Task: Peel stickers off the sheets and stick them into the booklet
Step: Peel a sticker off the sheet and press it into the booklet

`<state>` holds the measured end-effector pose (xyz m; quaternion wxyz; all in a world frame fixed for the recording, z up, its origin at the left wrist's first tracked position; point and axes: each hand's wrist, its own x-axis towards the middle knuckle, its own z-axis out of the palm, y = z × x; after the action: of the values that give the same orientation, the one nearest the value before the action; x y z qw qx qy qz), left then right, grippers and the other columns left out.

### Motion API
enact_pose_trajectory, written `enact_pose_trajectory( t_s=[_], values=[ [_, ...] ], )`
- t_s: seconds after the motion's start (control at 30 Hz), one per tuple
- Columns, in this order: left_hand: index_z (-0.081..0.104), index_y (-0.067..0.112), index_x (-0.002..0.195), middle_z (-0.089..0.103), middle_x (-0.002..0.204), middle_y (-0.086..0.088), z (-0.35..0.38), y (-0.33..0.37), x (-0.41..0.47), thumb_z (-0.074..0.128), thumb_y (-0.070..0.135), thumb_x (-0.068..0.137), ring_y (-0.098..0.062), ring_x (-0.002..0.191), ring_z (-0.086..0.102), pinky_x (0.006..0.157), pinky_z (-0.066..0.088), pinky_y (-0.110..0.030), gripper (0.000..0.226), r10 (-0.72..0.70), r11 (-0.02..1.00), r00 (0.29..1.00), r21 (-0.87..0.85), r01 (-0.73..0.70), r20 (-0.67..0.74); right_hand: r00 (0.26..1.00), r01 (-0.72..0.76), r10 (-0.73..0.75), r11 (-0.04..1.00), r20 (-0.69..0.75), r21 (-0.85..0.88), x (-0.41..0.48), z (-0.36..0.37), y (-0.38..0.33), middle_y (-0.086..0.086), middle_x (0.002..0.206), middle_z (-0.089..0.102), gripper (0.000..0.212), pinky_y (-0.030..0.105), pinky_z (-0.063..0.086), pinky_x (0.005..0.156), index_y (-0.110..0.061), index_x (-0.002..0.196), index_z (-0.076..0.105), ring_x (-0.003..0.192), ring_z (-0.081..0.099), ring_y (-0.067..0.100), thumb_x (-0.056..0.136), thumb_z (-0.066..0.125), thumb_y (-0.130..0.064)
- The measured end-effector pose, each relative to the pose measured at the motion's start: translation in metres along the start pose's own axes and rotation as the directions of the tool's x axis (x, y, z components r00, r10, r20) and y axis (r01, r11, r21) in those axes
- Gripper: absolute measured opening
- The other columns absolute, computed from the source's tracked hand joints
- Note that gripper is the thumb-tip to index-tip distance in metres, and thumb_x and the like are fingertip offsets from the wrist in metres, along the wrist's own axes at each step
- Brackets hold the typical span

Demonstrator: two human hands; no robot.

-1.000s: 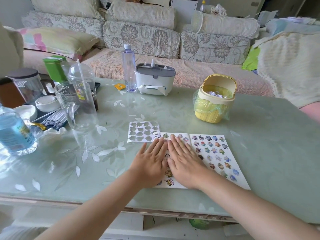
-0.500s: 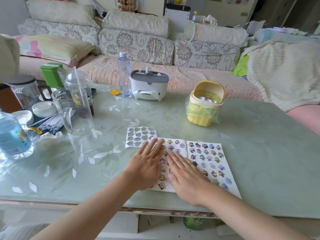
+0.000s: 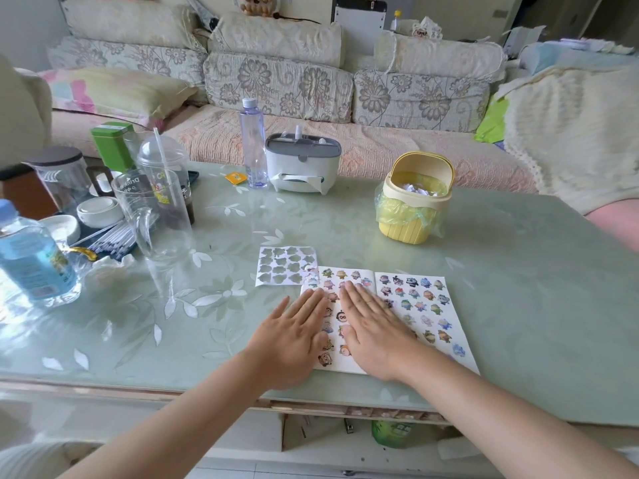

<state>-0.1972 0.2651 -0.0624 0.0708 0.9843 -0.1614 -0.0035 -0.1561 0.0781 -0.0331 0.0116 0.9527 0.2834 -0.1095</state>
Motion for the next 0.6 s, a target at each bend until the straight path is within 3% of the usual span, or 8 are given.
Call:
enact_pose_trajectory(
  t_s=[0.23,0.37,0.47,0.6],
  values=[
    [-0.013,0.022,0.157,-0.021,0.164,0.008,0.001,-0.007,-0.002,-0.019,0.052,0.082,-0.008,0.149,-0.023,0.120,-0.017,-0.029,0.081,0.020,0.999,1.000,-0.036,-0.020,0.000,0.998,-0.017,0.017,1.000,-0.055,0.005,0.008,-0.003,-0.021,0.004,0.162,-0.029,0.063,0.034,-0.016,0.122,-0.010,0.157,-0.016,0.149,-0.026,0.016,0.105,0.009,-0.035],
    [-0.015,0.022,0.157,-0.021,0.163,0.007,0.000,-0.005,-0.005,-0.021,0.049,0.082,-0.011,0.150,-0.020,0.119,-0.016,-0.028,0.080,0.019,1.000,0.999,-0.024,-0.020,-0.032,0.998,-0.022,0.023,1.000,-0.051,0.011,0.018,0.010,-0.036,0.006,0.163,-0.028,0.079,0.038,-0.011,0.124,-0.009,0.155,-0.019,0.149,-0.026,0.017,0.086,-0.016,-0.047],
    [-0.014,0.019,0.157,-0.023,0.161,0.005,-0.001,-0.006,-0.005,-0.033,0.055,0.080,-0.012,0.151,-0.020,0.121,-0.014,-0.030,0.087,0.006,1.000,1.000,-0.001,-0.006,-0.024,1.000,-0.012,0.012,1.000,-0.017,0.006,0.010,0.007,-0.026,0.002,0.161,-0.031,0.064,0.038,-0.010,0.124,-0.013,0.155,-0.020,0.149,-0.028,0.015,0.102,0.001,-0.043],
    [-0.012,0.017,0.157,-0.023,0.162,0.004,-0.001,-0.004,-0.005,-0.034,0.055,0.079,-0.013,0.151,-0.020,0.122,-0.013,-0.032,0.089,-0.003,1.000,1.000,0.012,0.003,-0.005,1.000,-0.010,0.010,0.999,-0.013,-0.030,-0.007,0.006,-0.011,0.000,0.160,-0.033,0.063,0.036,-0.014,0.123,-0.017,0.155,-0.020,0.148,-0.029,0.014,0.106,0.007,-0.043]
  ],
)
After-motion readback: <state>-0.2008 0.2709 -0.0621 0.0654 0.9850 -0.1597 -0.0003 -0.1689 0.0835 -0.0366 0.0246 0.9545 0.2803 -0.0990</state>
